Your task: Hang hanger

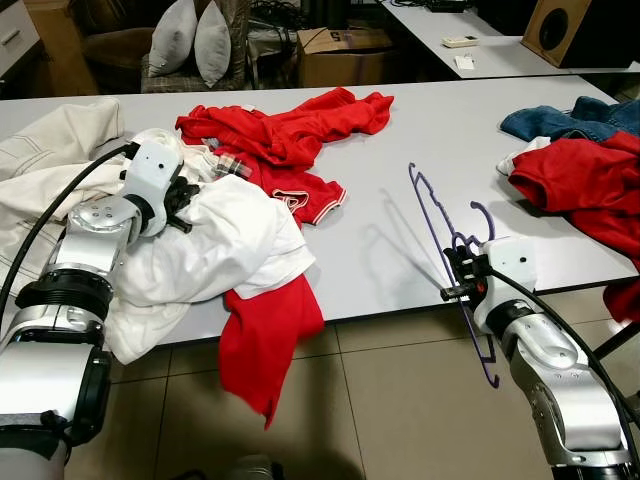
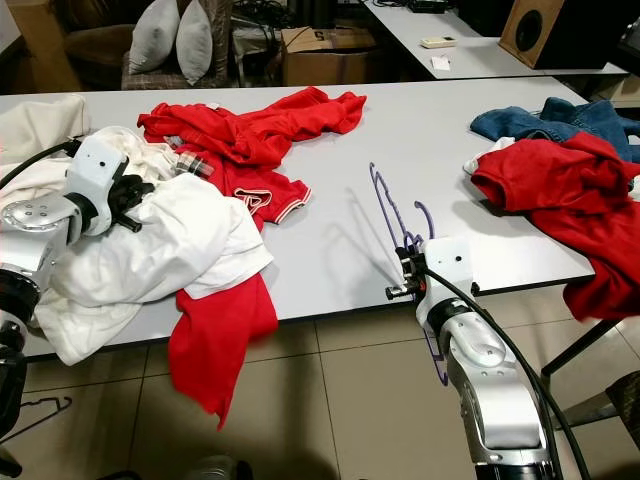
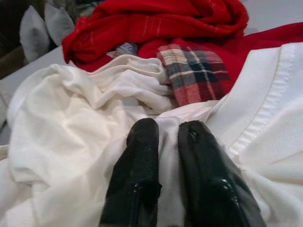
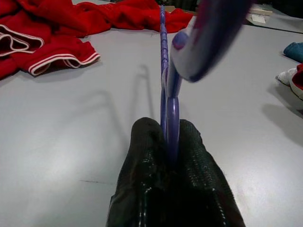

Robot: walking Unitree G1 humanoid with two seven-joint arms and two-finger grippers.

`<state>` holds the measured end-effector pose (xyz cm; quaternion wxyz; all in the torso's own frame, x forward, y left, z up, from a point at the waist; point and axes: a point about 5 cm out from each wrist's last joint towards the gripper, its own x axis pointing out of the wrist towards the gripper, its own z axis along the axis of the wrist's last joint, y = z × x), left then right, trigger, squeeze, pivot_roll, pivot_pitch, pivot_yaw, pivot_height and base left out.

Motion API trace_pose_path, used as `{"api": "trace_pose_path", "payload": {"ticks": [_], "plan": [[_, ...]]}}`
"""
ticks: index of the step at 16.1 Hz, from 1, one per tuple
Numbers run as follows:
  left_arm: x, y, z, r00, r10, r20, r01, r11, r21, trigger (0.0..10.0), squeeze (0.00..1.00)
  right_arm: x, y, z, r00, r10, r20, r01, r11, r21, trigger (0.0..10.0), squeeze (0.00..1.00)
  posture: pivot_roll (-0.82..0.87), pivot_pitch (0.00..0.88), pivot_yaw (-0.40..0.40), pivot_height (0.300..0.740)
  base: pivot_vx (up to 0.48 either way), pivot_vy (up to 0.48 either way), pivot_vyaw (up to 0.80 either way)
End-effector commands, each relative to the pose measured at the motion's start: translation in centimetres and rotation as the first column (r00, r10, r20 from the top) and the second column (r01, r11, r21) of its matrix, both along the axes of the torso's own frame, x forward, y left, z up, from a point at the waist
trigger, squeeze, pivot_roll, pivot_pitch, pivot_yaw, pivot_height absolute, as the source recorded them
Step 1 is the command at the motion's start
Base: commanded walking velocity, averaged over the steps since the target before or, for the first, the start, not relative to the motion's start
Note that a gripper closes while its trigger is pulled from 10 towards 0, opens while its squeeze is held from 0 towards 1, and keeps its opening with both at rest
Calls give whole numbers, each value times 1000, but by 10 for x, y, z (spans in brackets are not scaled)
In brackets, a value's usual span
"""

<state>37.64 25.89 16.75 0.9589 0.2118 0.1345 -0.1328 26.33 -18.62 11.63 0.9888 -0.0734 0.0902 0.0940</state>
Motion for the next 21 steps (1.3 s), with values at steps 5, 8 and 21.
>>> {"api": "trace_pose_path", "payload": {"ticks": [5, 8, 21], "plan": [[0, 5, 1, 1000, 21, 8, -22, 999, 41, 0, 0, -1, -5, -1, 1000, -15, -3, 15, 1000, -12, 10000, 0, 31, 0, 30, 740, 0, 0, 0], [1, -3, -2, 1000, 16, 25, -16, 1000, -21, 0, 0, 2, -3, 1, 1000, -17, 5, 17, 1000, -9, 10000, 0, 21, 0, 35, 740, 0, 0, 0], [15, -59, 198, 647, 224, 729, 447, 663, -601, 0, 0, 7, -12, 11, 997, -50, 51, 51, 998, -23, 10000, 0, -4, 0, 40, 740, 0, 0, 0]]}}
